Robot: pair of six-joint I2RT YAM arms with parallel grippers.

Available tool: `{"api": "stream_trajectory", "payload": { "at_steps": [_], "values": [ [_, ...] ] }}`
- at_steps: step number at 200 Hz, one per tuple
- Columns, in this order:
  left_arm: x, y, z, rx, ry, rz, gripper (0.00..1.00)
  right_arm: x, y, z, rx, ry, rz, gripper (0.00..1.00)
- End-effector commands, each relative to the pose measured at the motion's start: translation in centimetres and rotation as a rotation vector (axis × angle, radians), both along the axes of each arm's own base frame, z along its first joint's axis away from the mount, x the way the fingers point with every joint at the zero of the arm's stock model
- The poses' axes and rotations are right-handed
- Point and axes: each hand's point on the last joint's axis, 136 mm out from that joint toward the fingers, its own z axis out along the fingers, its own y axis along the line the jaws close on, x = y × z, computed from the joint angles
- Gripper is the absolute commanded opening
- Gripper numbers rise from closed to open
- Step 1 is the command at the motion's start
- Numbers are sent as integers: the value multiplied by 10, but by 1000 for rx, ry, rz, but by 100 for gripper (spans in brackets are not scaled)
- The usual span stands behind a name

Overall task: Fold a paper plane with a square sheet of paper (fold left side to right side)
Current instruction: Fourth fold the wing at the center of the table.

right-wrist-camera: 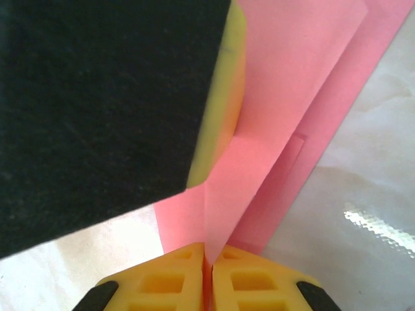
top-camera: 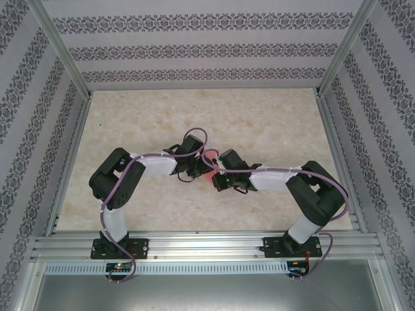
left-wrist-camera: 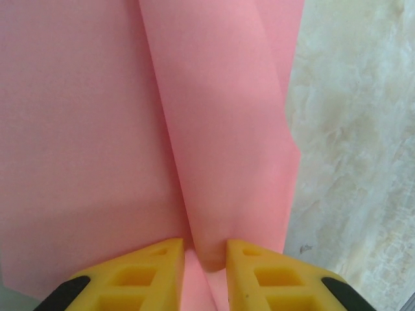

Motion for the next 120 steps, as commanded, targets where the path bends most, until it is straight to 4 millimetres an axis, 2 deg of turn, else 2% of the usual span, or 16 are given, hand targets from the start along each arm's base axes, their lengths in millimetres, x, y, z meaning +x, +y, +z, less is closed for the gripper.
{"api": "stream_trajectory", "payload": {
  "at_steps": [1,36,120],
  "values": [
    [-2,-4,-8,1,9,3,25,-2,-6,-11,-10,27,-15,12],
    [-3,-2,-12,10,15,5,25,-2,-7,-11,-8,32,-16,14],
    [-4,-1,-15,22,19,2,25,3,-7,1,43,19,-33,23]
  ]
}}
